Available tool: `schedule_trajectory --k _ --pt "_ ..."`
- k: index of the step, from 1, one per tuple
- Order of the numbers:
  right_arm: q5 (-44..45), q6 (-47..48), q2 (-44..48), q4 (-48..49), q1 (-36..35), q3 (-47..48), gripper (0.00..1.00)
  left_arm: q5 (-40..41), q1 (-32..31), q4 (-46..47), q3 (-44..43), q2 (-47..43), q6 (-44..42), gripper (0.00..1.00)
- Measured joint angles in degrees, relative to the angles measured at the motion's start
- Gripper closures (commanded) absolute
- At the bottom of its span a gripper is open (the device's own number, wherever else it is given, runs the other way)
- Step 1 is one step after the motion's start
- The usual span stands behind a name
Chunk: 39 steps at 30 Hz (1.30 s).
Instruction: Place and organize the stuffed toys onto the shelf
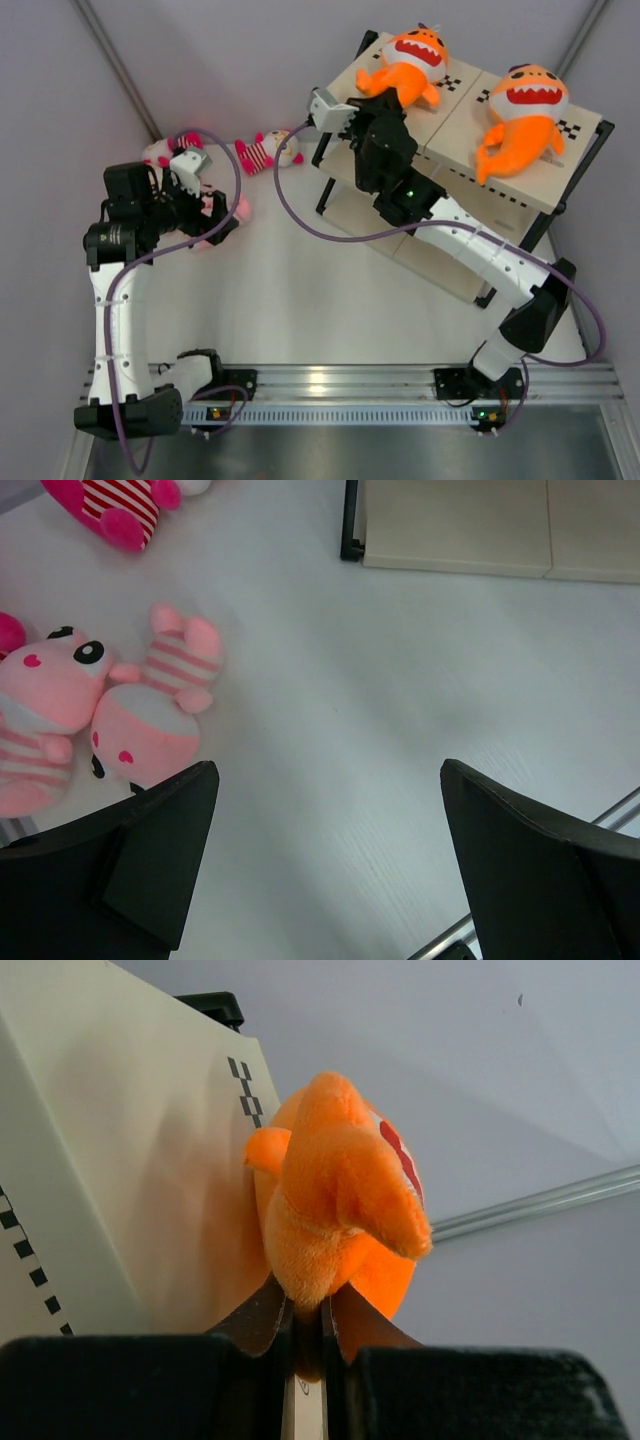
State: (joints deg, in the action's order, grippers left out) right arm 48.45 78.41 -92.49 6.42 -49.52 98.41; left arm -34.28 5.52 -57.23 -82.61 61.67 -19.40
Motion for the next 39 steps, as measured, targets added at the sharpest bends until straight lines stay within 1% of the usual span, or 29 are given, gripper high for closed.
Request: schedule_trajectory --k 2,3,4,6,7,9,10,12,13,15,16,19,22,25,27,28,30,33,36,39 --pt "1.05 0.04 -0.04 -0.04 0.17 0.22 0.91 0.22 0.0 0.02 0.13 0.0 -0.09 0.01" --pt "1.38 -0.15 -0.15 -0.04 0.33 0.35 0.85 0.31 0.0 0.02 0.22 0.0 -0.11 0.01" --pt "1.73 -0.37 -0.15 -0.11 0.55 0.42 0.74 0.35 0.0 0.02 0.31 0.0 -0.17 0.01" --pt "2.05 -0.9 -0.15 -0.24 0.66 1.25 0.67 0.35 0.0 0.04 0.42 0.0 -0.28 0.01" --pt "2.58 -1.6 -0.13 -0.57 0.66 1.86 0.55 0.35 0.0 0.02 0.46 0.0 -0.28 0.01" --pt "2.93 -2.56 -0.13 -0.61 0.59 2.69 0.38 0.31 0.0 0.04 0.63 0.0 -0.31 0.01" --pt "3.26 -3.1 -0.09 -0.72 0.44 3.26 0.25 0.28 0.0 0.07 0.76 0.0 -0.31 0.01" --pt "3.65 -3.06 0.11 -0.68 -0.44 3.8 0.17 0.22 0.0 0.04 1.11 0.0 -0.28 0.01" --pt "3.93 -3.28 0.31 -0.79 -1.05 4.17 0.1 0.13 0.0 0.07 1.31 0.0 -0.28 0.01" --pt "4.9 -3.61 0.61 -1.95 -2.6 4.2 0.03 -0.07 0.0 0.02 1.77 0.0 -0.28 0.01" --pt "5.11 -3.67 0.61 -2.62 -3.52 4.2 0.01 -0.2 0.0 0.02 1.95 0.0 -0.28 0.01" --pt "5.6 -4.24 0.57 -5.16 -6.56 4.52 0.01 -0.37 0.0 0.02 2.29 0.0 -0.28 0.01" --pt "4.92 -7.93 -0.04 -11.1 -8.92 8.09 0.01 -0.59 0.0 0.04 2.49 0.0 -0.33 0.01" --pt "0.72 -15.47 -0.72 -20.85 -10.29 15.26 0.01 -0.59 0.0 0.02 2.67 0.0 -0.55 0.01" --pt "-4.72 -21.18 -0.09 -26.45 -10.84 19.12 0.01 -0.5 0.0 0.07 2.97 0.0 -0.9 0.01" --pt "-7.02 -23.43 0.81 -27.98 -11.02 19.34 0.01 -0.26 0.0 0.09 3.23 0.0 -1.07 0.01" --pt "-12.46 -27.74 3.89 -31.23 -11.32 18.08 0.01 1.01 0.0 0.13 3.82 0.42 -1.4 0.01" --pt "-19.56 -34.34 10.03 -33.24 -11.69 12.81 0.01 4.87 -0.02 1.14 5.57 1.92 -1.57 0.02" --pt "-24.61 -39.87 16.04 -32.37 -11.82 6.75 0.01 11.82 0.0 4.33 9.77 5.18 -2.16 0.03" --pt "-28.92 -44.87 22.82 -29.99 -11.98 -1.38 0.01 19.17 0.0 9.27 14.01 10.12 -4.02 0.02"
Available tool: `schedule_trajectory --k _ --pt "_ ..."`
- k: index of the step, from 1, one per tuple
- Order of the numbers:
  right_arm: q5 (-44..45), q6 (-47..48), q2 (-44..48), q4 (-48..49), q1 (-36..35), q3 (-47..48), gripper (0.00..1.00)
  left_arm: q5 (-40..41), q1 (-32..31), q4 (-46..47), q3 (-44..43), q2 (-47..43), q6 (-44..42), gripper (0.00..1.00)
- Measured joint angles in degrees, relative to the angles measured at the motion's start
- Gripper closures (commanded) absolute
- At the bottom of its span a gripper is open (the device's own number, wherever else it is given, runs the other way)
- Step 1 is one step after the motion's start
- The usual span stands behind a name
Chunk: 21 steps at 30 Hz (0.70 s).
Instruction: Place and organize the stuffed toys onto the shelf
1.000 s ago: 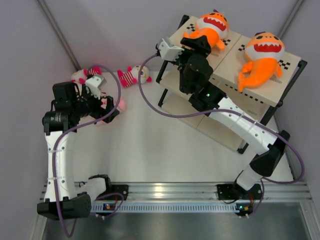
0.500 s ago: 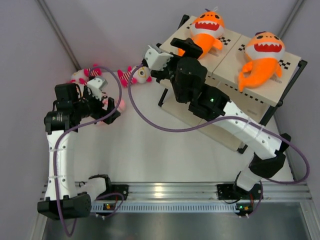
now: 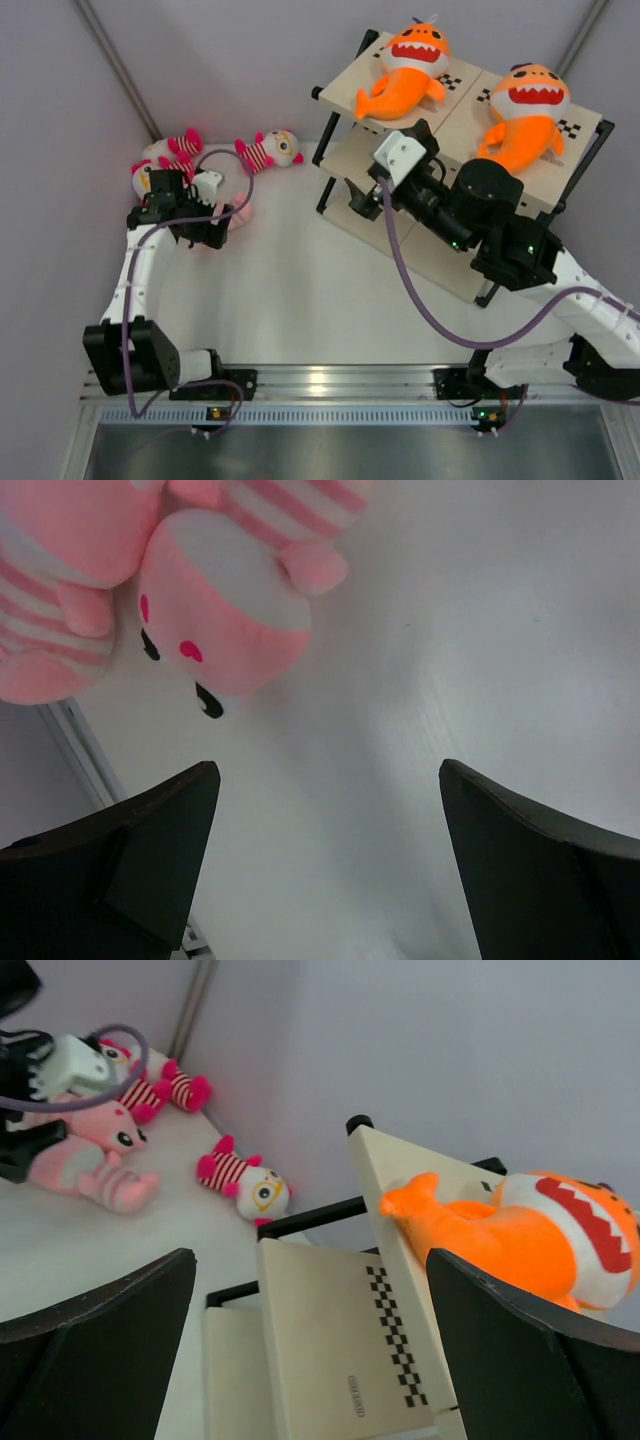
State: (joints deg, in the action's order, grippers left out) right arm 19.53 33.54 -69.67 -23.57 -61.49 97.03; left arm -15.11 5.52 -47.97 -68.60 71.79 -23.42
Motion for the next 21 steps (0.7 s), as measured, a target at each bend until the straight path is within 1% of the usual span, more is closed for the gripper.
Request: schedule_trajectory --k 3,7,9,11,12,14,16,17,21 --pt "-2.19 -3.23 4.68 1.97 -0.26 -6.14 0.01 6.58 -0.02 4.96 1.6 7.65 -2.6 0.02" --pt "-3.3 -5.88 6.38 2.97 -0.28 -10.03 0.01 14.69 -0.98 12.2 1.64 17.9 -6.64 0.02" --pt "-3.67 -6.99 6.32 3.43 -0.28 -11.39 0.0 19.19 -2.25 15.58 1.66 22.53 -8.37 0.06" --pt "-4.13 -8.07 6.23 3.65 -0.28 -12.81 0.01 22.71 -3.61 18.47 1.64 26.82 -9.62 0.13" --pt "-4.42 -8.72 6.16 3.78 -0.28 -13.6 0.0 24.48 -4.24 19.56 1.64 29.07 -10.1 0.28" --pt "-4.74 -9.81 6.12 3.91 -0.33 -14.62 0.0 26.58 -4.92 20.5 1.64 31.06 -10.62 0.51" --pt "-5.2 -10.84 6.1 4.0 -0.35 -15.47 0.01 27.65 -5.16 21.22 1.64 31.23 -10.8 0.86" --pt "-5.55 -11.28 6.1 4.11 -0.35 -15.82 0.0 27.67 -5.16 21.51 1.64 30.77 -10.78 1.0" --pt "-6.54 -13.0 6.1 4.76 -0.46 -17.55 0.0 24.46 -5.14 22.47 4.26 25.94 -11.52 1.0"
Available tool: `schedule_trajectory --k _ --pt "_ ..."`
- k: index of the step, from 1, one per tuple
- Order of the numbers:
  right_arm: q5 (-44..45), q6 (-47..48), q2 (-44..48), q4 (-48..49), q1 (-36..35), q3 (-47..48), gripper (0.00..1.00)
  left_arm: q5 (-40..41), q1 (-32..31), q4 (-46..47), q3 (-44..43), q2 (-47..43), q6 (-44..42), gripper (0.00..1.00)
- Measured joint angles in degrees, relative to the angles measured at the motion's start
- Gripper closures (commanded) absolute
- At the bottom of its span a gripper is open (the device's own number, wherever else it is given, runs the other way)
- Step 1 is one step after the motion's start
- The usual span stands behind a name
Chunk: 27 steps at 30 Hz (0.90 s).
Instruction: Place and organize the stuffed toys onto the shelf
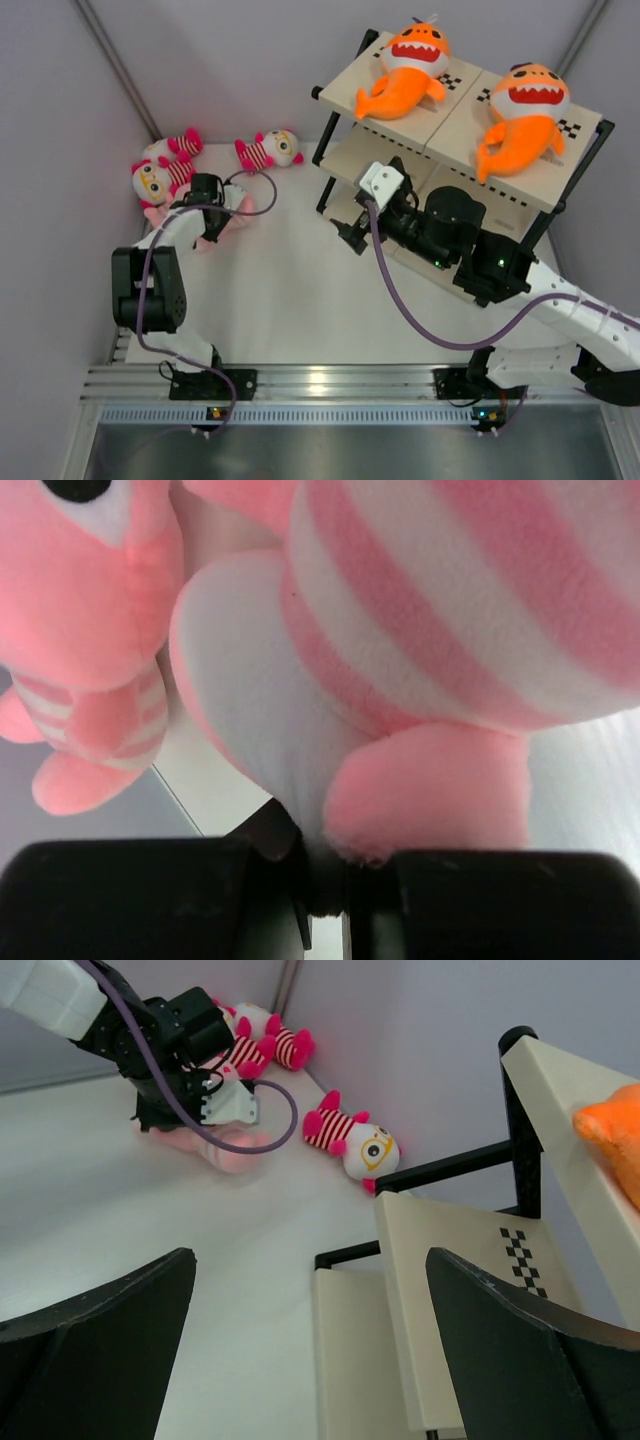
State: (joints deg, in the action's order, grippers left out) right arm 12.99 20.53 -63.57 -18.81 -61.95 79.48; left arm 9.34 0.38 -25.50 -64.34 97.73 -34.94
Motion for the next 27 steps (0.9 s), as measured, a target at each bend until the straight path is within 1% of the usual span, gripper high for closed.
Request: schedule_trajectory --k 2,5,6,10,13,15,19,21,25,27 --pt "-0.42 -0.68 0.0 -0.07 -0.09 -0.81 0.01 -2.73 0.0 -0.52 2.25 -4.48 -0.55 1.0" --pt "-1.66 -1.4 -0.17 -0.79 -0.22 -1.22 0.01 -12.35 0.15 -5.66 3.78 -14.16 -2.84 1.0" --pt "-2.36 -1.66 -0.22 -1.01 -0.24 -1.22 0.01 -16.15 0.24 -7.67 3.8 -17.38 -3.8 1.0" --pt "-7.39 -2.32 -0.24 -1.99 -0.57 -1.46 0.03 -37.9 0.28 -17.84 3.65 -33.99 -9.94 1.0" --pt "-11.34 -2.56 -0.61 -2.34 -1.03 -1.81 0.03 -50.8 -0.68 -26.95 2.21 -39.52 -13.18 1.0" --pt "-12.9 -2.56 -1.49 -2.47 -1.73 -1.81 0.03 -55.63 -2.4 -30.27 1.92 -39.98 -13.97 1.0" --pt "-14.84 -1.55 -5.01 -4.15 -3.28 -1.25 0.02 -59.89 -8.48 -35.71 2.05 -39.1 -14.62 1.0" --pt "-15.82 -0.76 -7.65 -5.81 -3.69 0.26 0.02 -61.13 -10.43 -37.62 2.03 -39.26 -14.67 1.0" --pt "-17.42 0.72 -12.09 -8.33 -4.7 3.43 0.03 -60.98 -11.89 -39.52 2.03 -39.89 -14.64 1.0" --pt "-17.66 1.33 -13.33 -9.35 -5.03 4.59 0.08 -60.76 -12.15 -39.91 2.03 -40.0 -14.64 1.0"
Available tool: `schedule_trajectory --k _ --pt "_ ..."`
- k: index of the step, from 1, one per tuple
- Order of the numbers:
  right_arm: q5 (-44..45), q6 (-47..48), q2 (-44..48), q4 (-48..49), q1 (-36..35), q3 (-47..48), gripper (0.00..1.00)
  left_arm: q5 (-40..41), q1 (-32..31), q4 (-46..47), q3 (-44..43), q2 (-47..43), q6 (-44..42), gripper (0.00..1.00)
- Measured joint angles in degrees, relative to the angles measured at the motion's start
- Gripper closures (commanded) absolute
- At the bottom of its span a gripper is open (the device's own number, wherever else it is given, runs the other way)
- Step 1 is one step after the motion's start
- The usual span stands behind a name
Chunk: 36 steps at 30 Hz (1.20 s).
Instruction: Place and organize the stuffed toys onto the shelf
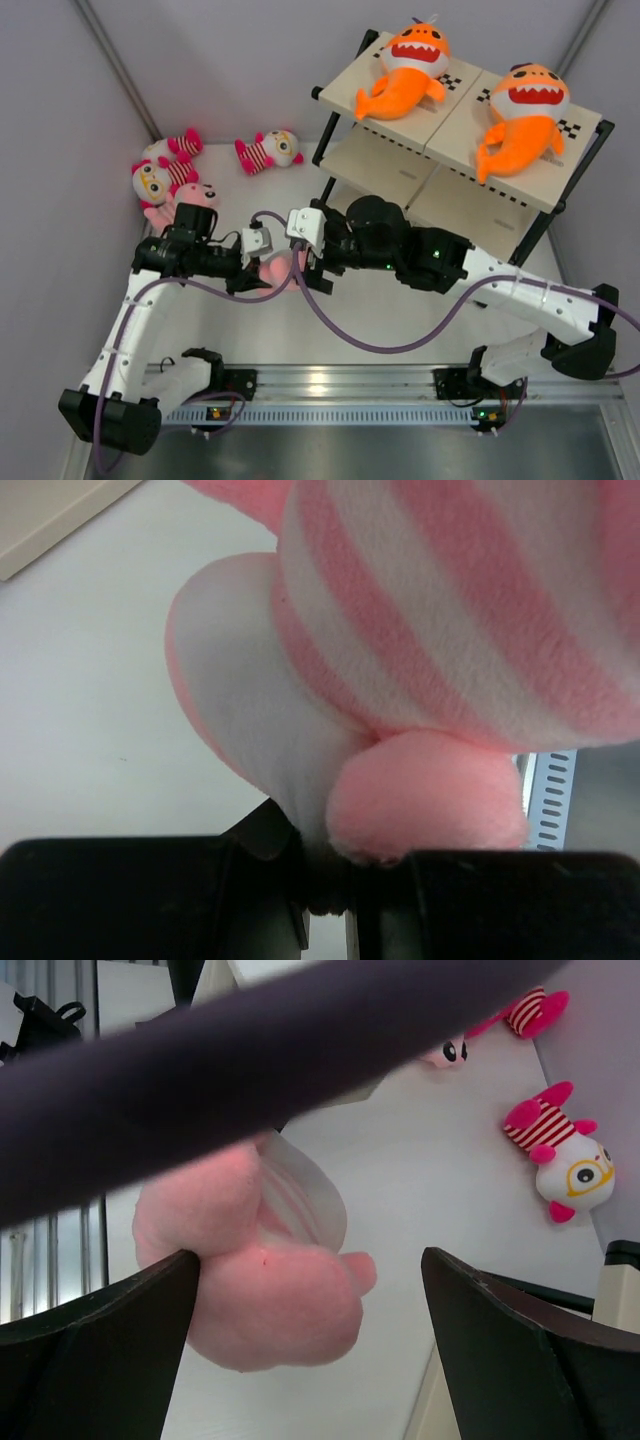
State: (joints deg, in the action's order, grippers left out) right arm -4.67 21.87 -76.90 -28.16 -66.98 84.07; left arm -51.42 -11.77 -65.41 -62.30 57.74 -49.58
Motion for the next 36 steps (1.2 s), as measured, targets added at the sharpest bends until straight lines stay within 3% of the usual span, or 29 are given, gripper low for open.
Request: schedule_trajectory --k 1,2,6,7,8,11,12,13,16,26,32,36 --pt "0.0 0.17 -0.37 -0.37 -0.07 0.31 0.13 0.13 -0.02 -0.22 0.0 -0.02 0.0 1.0" --pt "-0.02 0.42 -0.66 -0.61 -0.09 0.44 0.3 0.31 -0.02 -0.46 -0.02 -0.02 0.02 1.0" --pt "-1.01 0.52 -1.27 -2.43 -0.11 0.44 0.68 1.46 -0.02 -1.44 -0.92 0.0 0.52 1.0" --pt "-1.6 0.31 -1.29 -3.13 -0.11 0.44 0.8 2.1 -0.02 -1.73 -1.55 0.04 0.9 1.0" --pt "-2.25 -0.07 -1.29 -3.69 -0.11 0.44 1.0 3.08 -0.04 -2.08 -2.54 0.17 1.33 1.0" --pt "-2.82 -1.68 -1.18 -4.57 -0.13 0.44 1.0 5.6 -0.04 -2.49 -6.21 1.46 2.64 0.68" --pt "-2.23 -2.32 -1.16 -4.59 -0.13 0.42 1.0 6.38 -0.07 -2.51 -7.32 1.99 3.06 0.44" --pt "-0.66 -3.06 -1.07 -4.52 -0.15 0.35 1.0 7.39 -0.09 -2.47 -8.55 2.71 3.76 0.32" --pt "7.04 -4.94 0.24 -4.17 -0.37 -1.6 1.0 9.46 -0.17 -2.36 -11.23 4.76 6.84 0.08" --pt "42.71 -3.72 6.4 -2.38 -0.66 -4.46 1.0 27.71 -0.39 -0.94 -14.86 8.44 17.29 0.05" --pt "57.42 8.35 4.66 11.58 -2.43 -4.09 1.0 31.06 -0.39 -0.22 -14.86 8.55 19.67 0.05" --pt "65.94 21.44 0.02 26.1 -3.41 -4.31 1.0 33.16 -0.39 0.96 -14.78 8.55 20.63 0.05"
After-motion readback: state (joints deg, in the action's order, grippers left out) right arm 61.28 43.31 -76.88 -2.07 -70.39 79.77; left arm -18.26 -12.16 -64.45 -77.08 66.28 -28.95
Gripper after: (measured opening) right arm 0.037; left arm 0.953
